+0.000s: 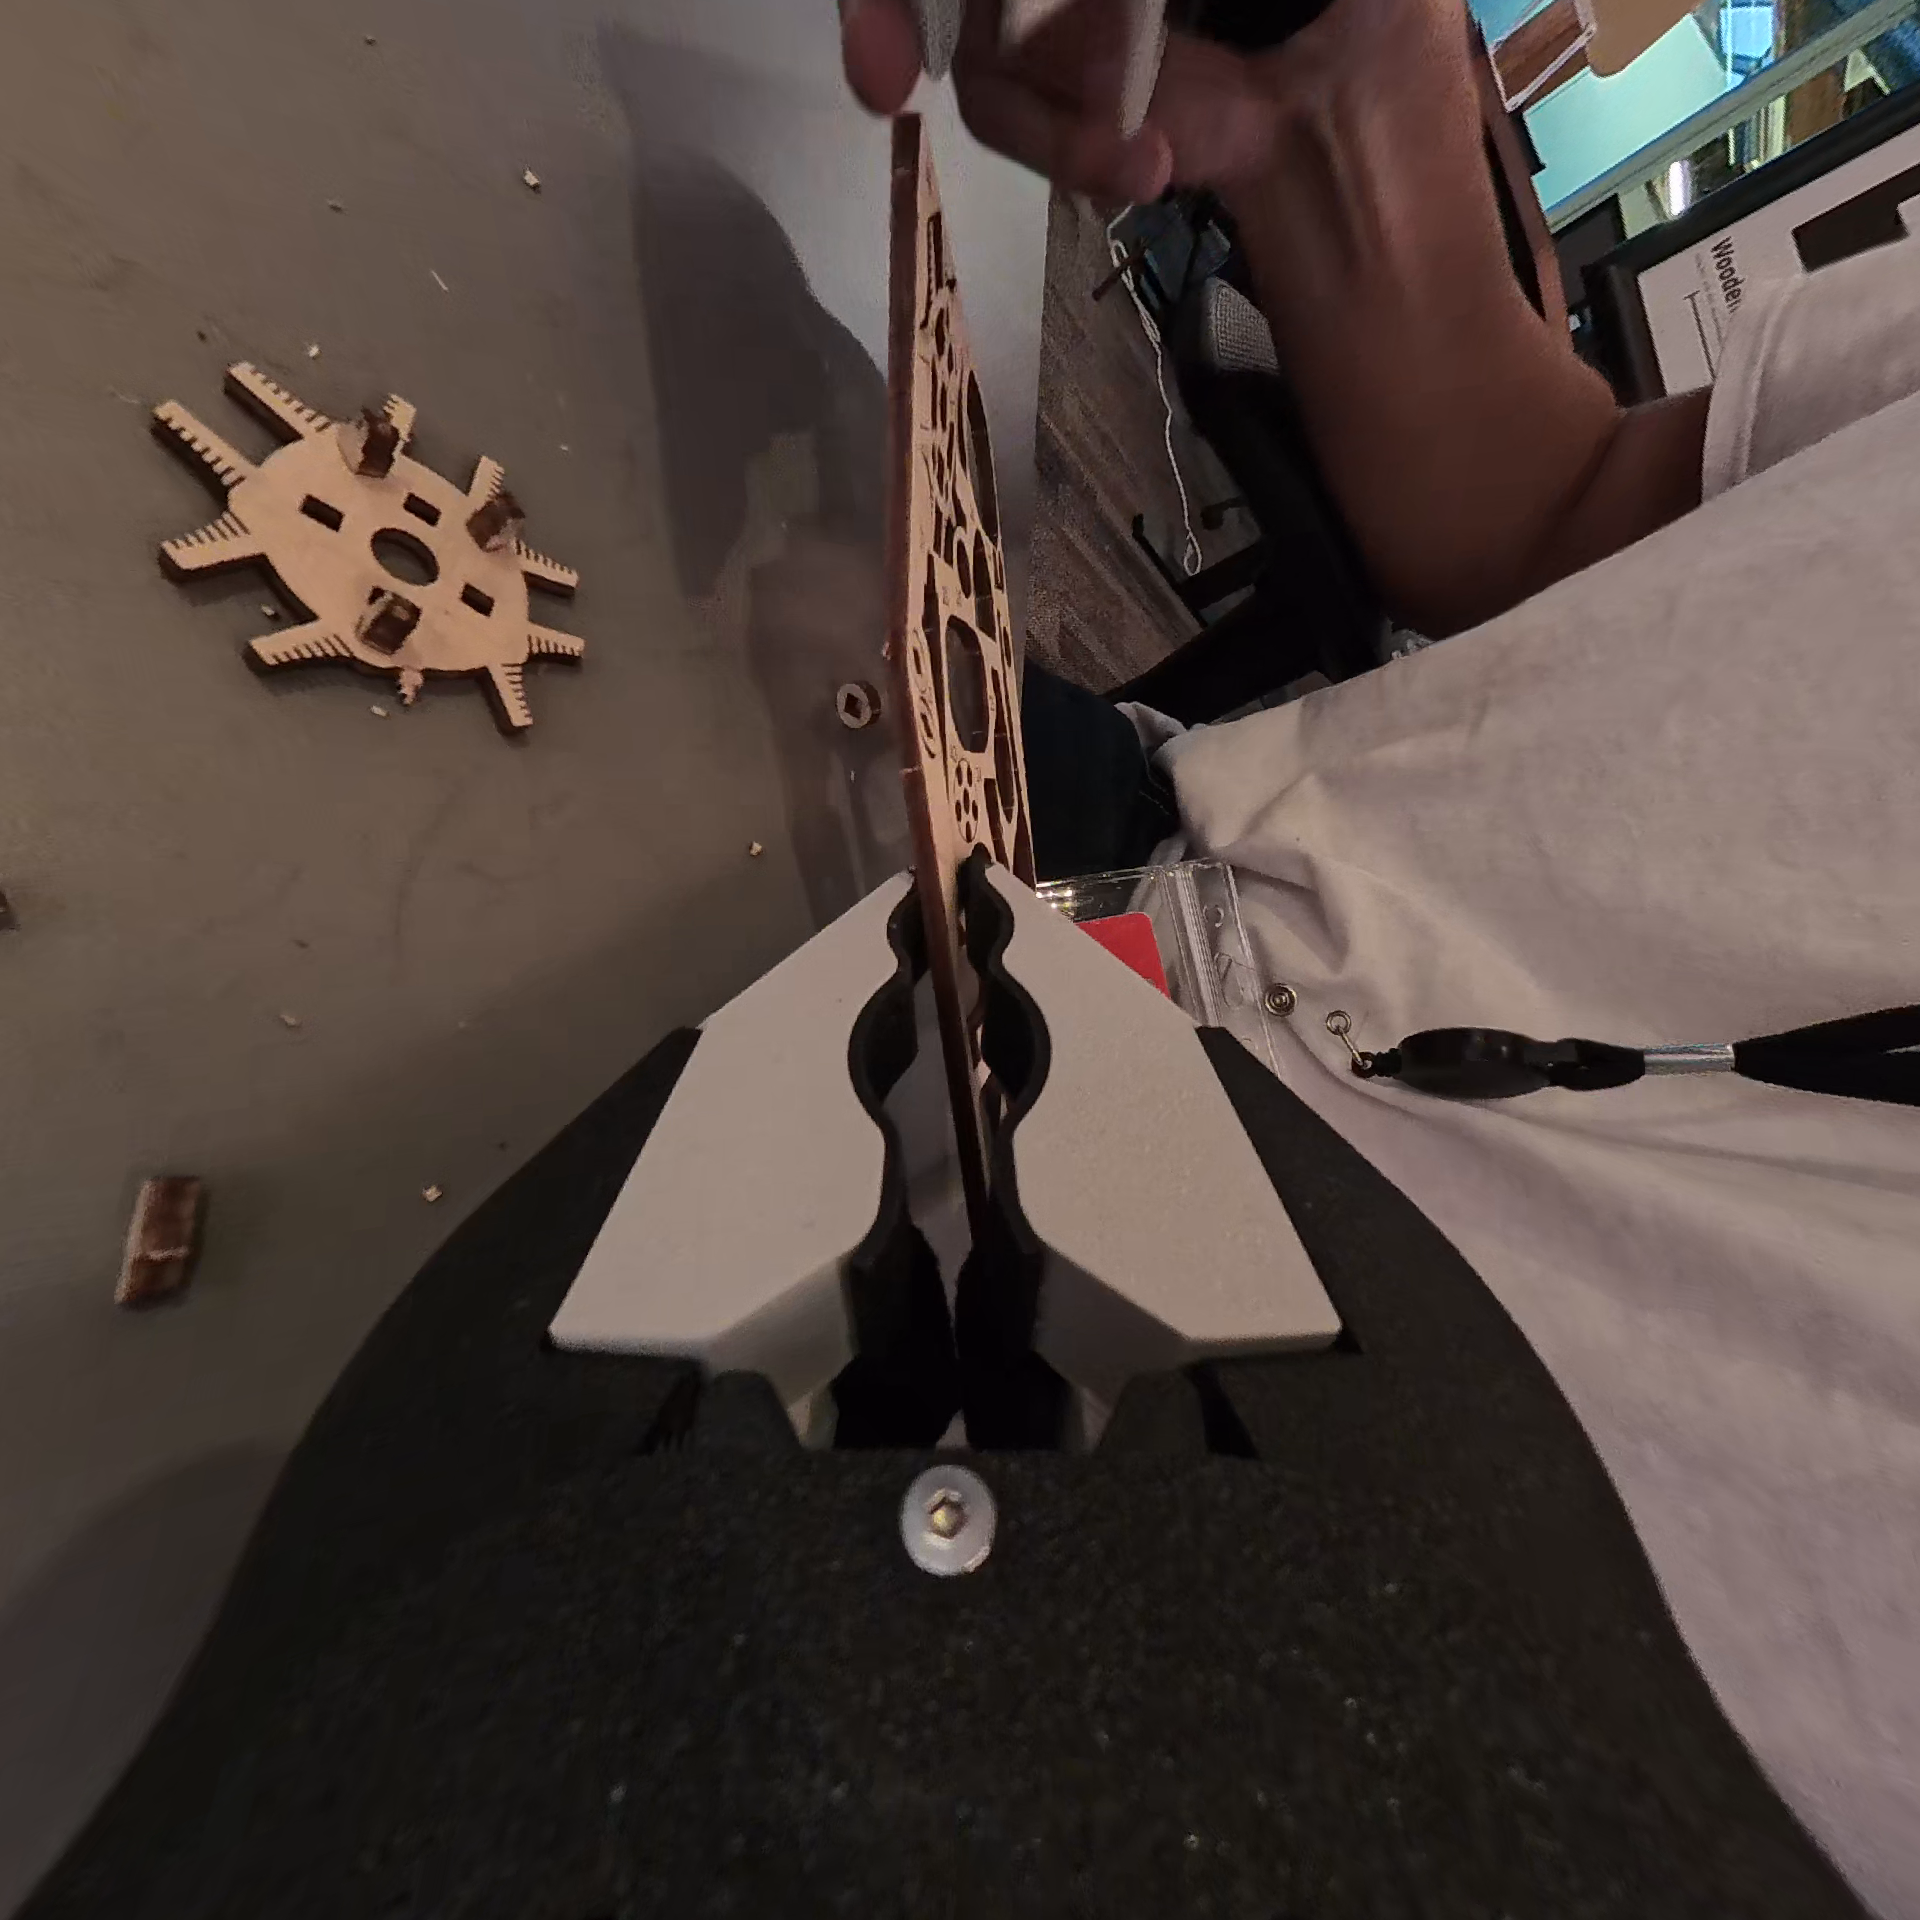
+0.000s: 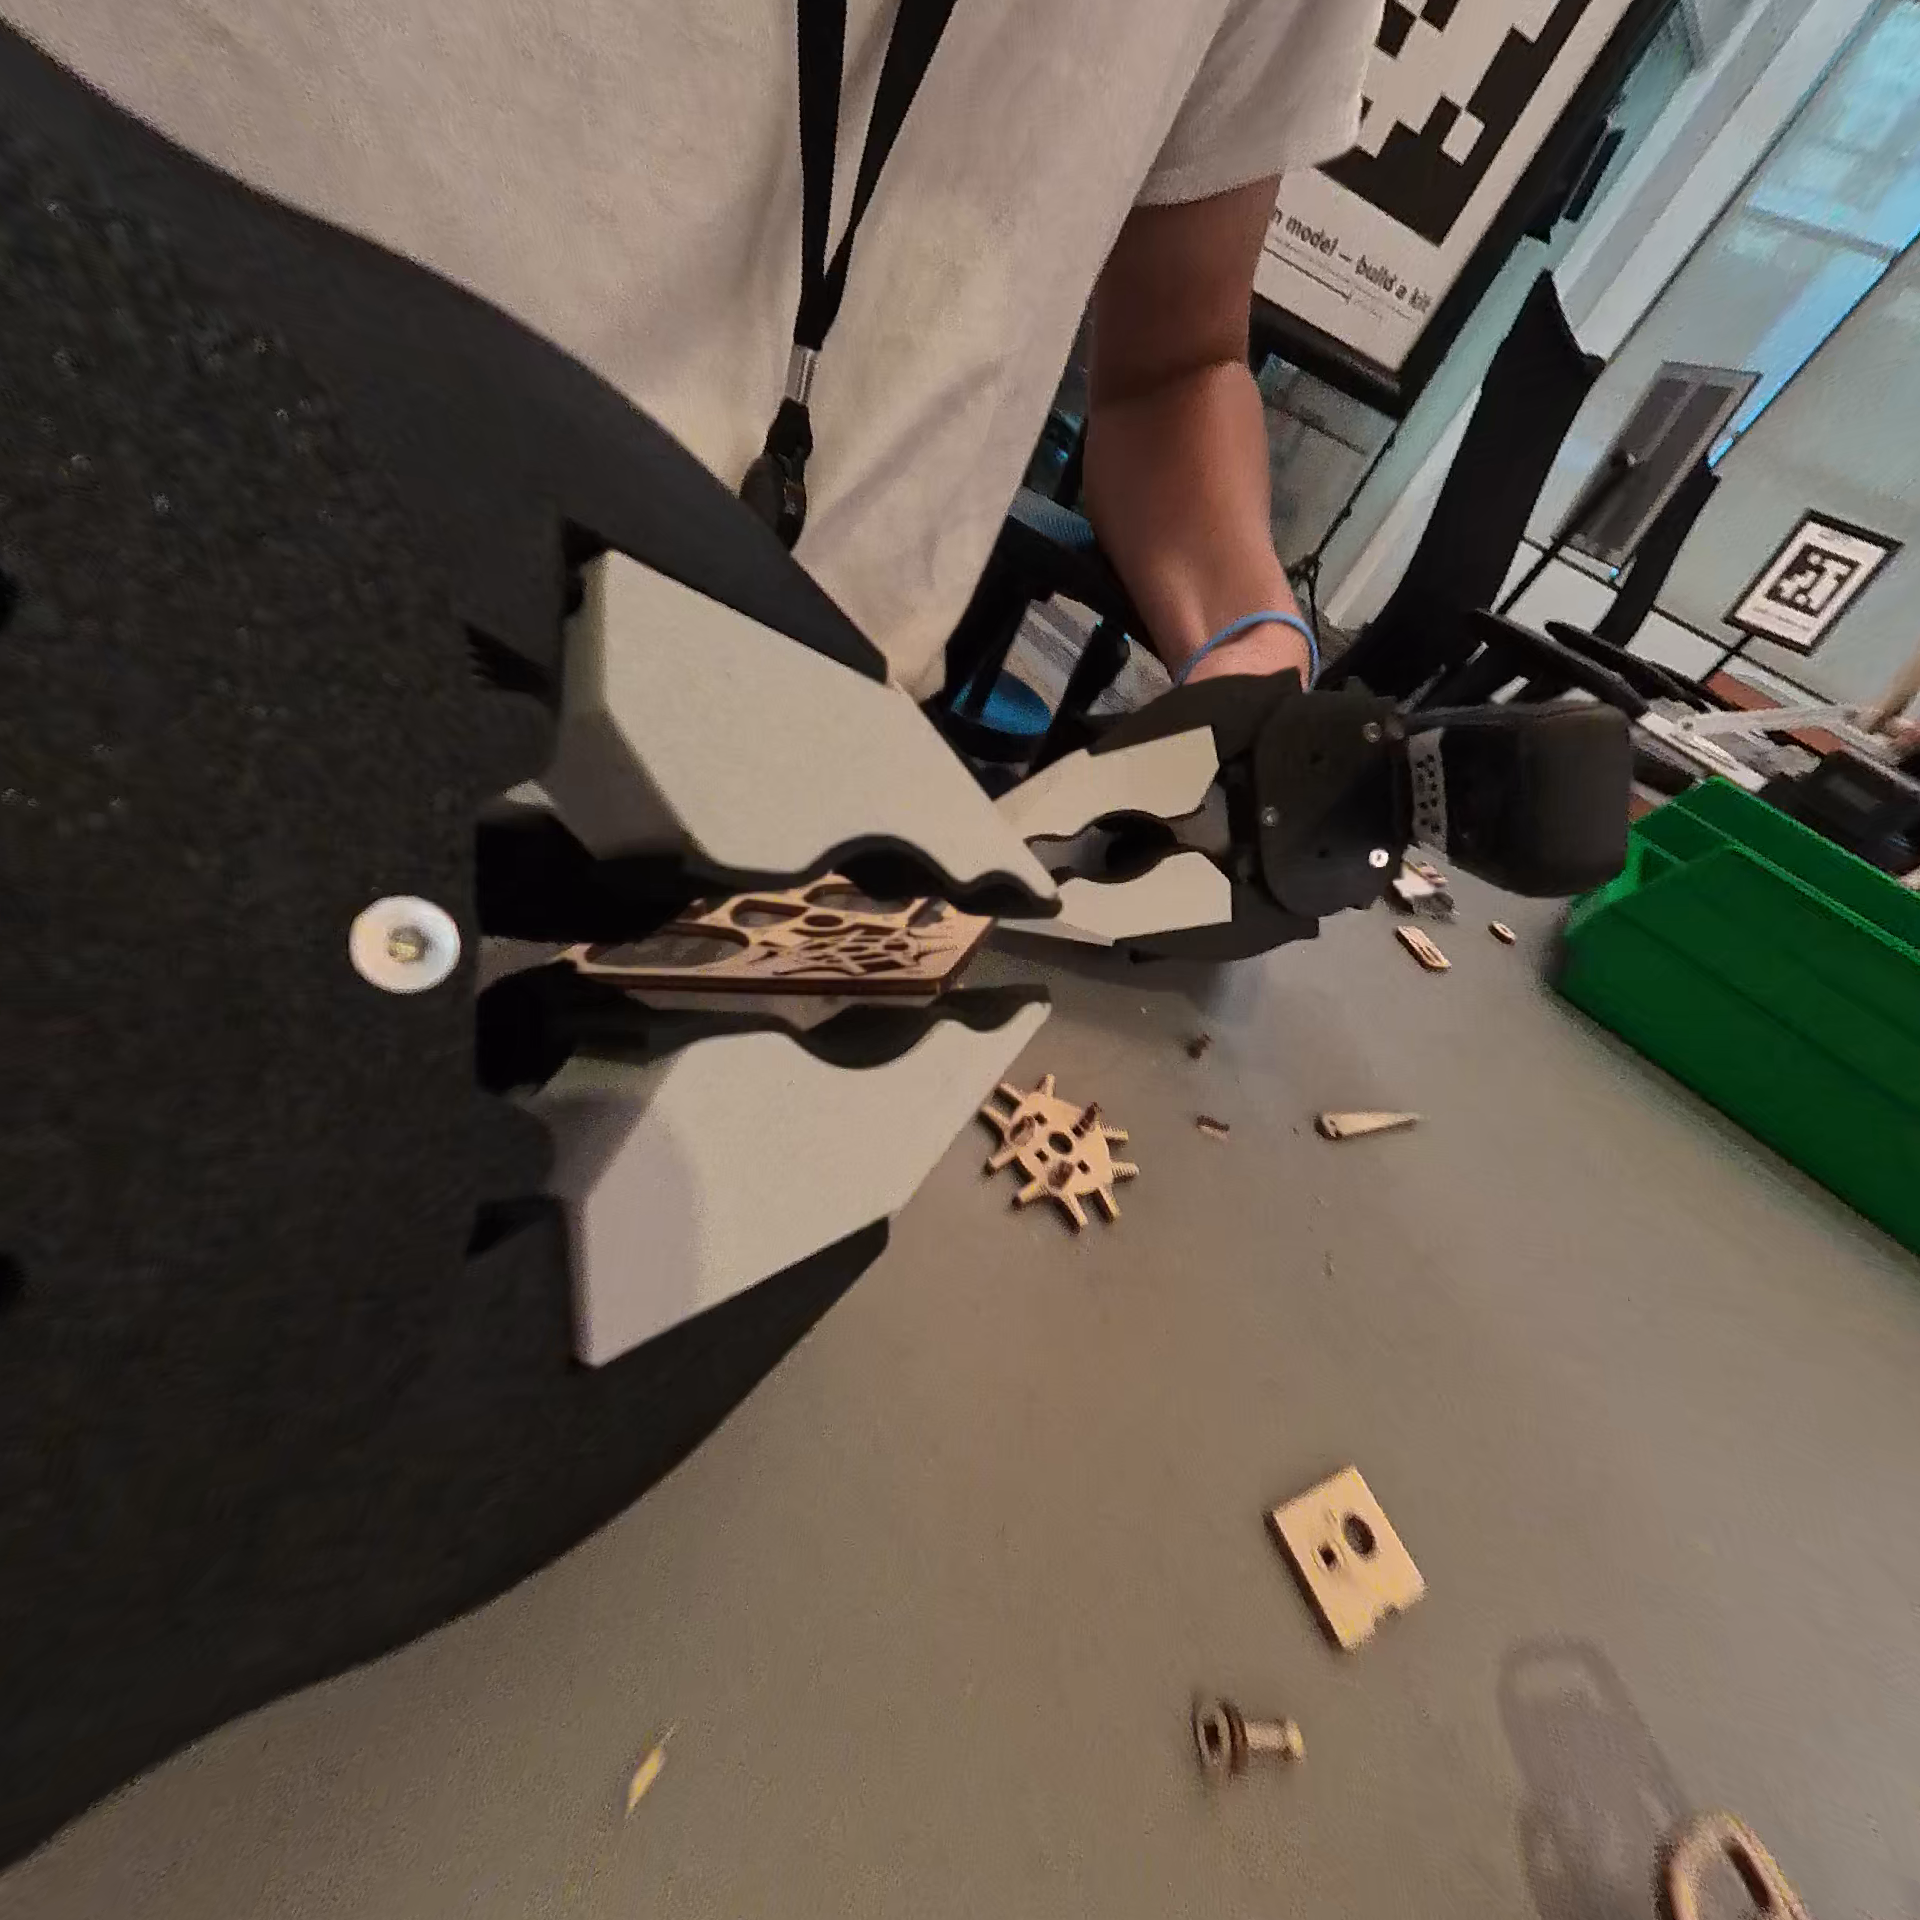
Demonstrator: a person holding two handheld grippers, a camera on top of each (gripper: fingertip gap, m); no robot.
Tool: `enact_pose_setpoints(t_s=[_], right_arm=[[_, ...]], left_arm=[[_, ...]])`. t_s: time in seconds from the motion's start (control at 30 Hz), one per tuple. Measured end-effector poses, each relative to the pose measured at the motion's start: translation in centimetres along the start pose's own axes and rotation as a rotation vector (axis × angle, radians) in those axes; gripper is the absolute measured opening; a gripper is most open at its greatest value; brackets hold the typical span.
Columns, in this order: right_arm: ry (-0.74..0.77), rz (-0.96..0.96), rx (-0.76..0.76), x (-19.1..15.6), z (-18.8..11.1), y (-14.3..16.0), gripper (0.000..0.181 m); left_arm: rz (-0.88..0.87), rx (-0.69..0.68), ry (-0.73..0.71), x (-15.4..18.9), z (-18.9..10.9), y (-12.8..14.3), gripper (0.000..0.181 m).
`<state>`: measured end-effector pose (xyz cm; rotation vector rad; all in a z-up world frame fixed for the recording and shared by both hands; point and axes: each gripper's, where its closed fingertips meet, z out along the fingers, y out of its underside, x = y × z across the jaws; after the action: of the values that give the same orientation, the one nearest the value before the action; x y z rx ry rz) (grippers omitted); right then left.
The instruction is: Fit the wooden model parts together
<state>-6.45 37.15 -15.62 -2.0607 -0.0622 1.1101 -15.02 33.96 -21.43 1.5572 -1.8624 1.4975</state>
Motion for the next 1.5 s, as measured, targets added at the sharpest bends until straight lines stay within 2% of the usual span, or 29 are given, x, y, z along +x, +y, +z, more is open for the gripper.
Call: enact_pose_setpoints(t_s=[0.17, 0.33, 0.53, 0.67, 0.73, 0.87, 1.03, 1.1, 1.2, 1.23, 1.27, 1.3, 1.4, 1.5], right_arm=[[0.047, -0.030, 0.049, 0.1, -1.2, -0.8, 0.018], [0.083, -0.080, -0.094, 0.3, -0.1, 1.8, 0.020], [0.135, -0.101, -0.120, 1.1, 0.0, 2.2, 0.022], [0.054, -0.048, -0.206, 0.3, 0.6, 4.3, 0.019], [0.097, -0.094, -0.230, 0.7, 0.7, 4.6, 0.010], [0.214, -0.209, -0.284, 1.4, 0.8, 5.0, 0.012], [0.351, -0.299, -0.277, 1.6, 0.9, 5.0, 0.013], [0.308, -0.261, -0.243, 1.2, 0.7, 5.0, 0.012], [0.087, -0.158, -0.188, -1.0, 0.0, 4.5, 0.006], [0.055, -0.155, -0.191, -1.3, -0.3, 4.2, 0.004], [0.036, -0.154, -0.207, -1.4, -0.3, 3.9, 0.002], [-0.002, -0.146, -0.223, -1.7, -0.3, 3.8, 0.002], [-0.048, -0.124, -0.275, -1.7, 0.7, 3.9, 0.001], [-0.078, -0.102, -0.276, -1.9, 1.4, 4.1, 0.002]], left_arm=[[-0.005, -0.003, -0.004, -0.1, 0.0, 0.0, 0.003], [-0.010, -0.004, -0.007, -0.1, 0.1, 0.1, 0.003], [-0.001, -0.004, -0.003, 0.0, 0.1, 0.1, 0.003], [-0.003, -0.001, -0.001, 0.0, 0.0, 0.0, 0.002], [-0.005, -0.005, -0.003, 0.0, 0.1, 0.1, 0.002], [-0.012, -0.021, -0.018, -0.3, 0.2, 0.3, 0.003], [-0.021, -0.039, -0.050, -0.8, 0.2, 0.6, 0.003], [-0.007, -0.034, -0.040, -0.5, 0.2, 0.5, 0.004], [0.047, -0.009, 0.000, 0.3, -0.2, -0.1, 0.004], [0.066, -0.005, -0.003, 0.4, -0.6, -0.6, 0.008], [0.080, 0.007, -0.022, 0.3, -1.0, -1.3, 0.023], [0.092, 0.026, -0.035, 0.4, -1.4, -2.2, 0.028], [0.142, 0.029, -0.055, 0.6, -1.3, -4.2, 0.027], [0.191, -0.004, -0.061, 0.8, -0.6, -4.8, 0.002]])
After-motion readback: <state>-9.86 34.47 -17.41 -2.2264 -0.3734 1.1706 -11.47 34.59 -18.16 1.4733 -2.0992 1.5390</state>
